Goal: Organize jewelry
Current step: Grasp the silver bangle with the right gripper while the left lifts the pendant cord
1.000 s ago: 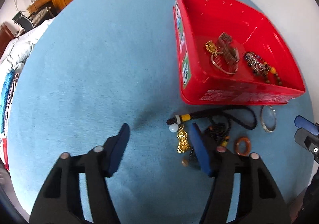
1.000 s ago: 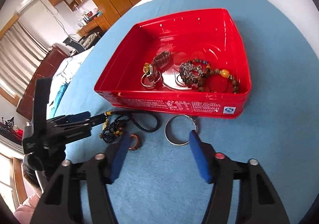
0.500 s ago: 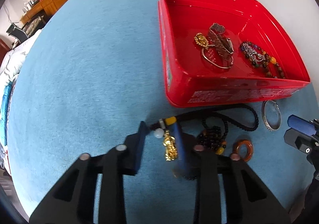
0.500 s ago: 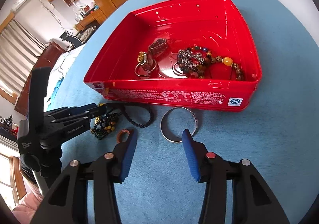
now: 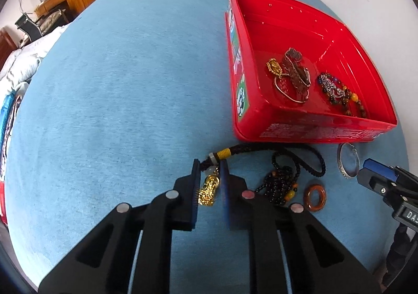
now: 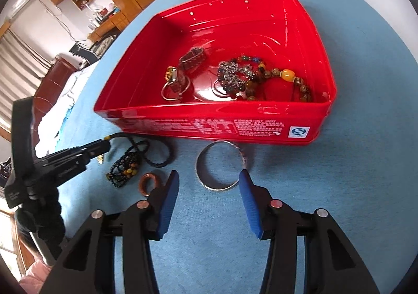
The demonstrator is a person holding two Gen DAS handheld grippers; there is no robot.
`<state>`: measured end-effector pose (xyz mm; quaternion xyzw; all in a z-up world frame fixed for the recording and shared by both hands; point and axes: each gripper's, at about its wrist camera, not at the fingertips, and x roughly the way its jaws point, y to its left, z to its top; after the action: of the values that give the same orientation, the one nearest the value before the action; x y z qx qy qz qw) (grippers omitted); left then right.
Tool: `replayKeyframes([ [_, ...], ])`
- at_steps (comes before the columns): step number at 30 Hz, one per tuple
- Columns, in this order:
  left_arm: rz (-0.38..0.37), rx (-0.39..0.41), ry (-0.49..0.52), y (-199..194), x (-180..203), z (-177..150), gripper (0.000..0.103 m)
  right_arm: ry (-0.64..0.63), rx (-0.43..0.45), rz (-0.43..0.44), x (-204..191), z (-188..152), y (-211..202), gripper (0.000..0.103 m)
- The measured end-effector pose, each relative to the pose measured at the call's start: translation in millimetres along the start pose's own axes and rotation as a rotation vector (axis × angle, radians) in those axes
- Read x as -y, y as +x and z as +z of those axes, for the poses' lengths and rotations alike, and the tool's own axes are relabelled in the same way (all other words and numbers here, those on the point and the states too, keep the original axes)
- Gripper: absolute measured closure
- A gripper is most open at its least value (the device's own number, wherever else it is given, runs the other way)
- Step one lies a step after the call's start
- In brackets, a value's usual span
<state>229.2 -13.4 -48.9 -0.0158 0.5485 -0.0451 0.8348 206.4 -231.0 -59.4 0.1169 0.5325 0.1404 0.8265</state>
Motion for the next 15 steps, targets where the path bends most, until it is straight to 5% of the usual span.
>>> replayKeyframes([
  [15,-0.004,-0.017,0.007,8.0,-0.1,-0.4,0.090,-0.044,-0.012,-0.100,-7.3,4.3,23.0,0.042],
])
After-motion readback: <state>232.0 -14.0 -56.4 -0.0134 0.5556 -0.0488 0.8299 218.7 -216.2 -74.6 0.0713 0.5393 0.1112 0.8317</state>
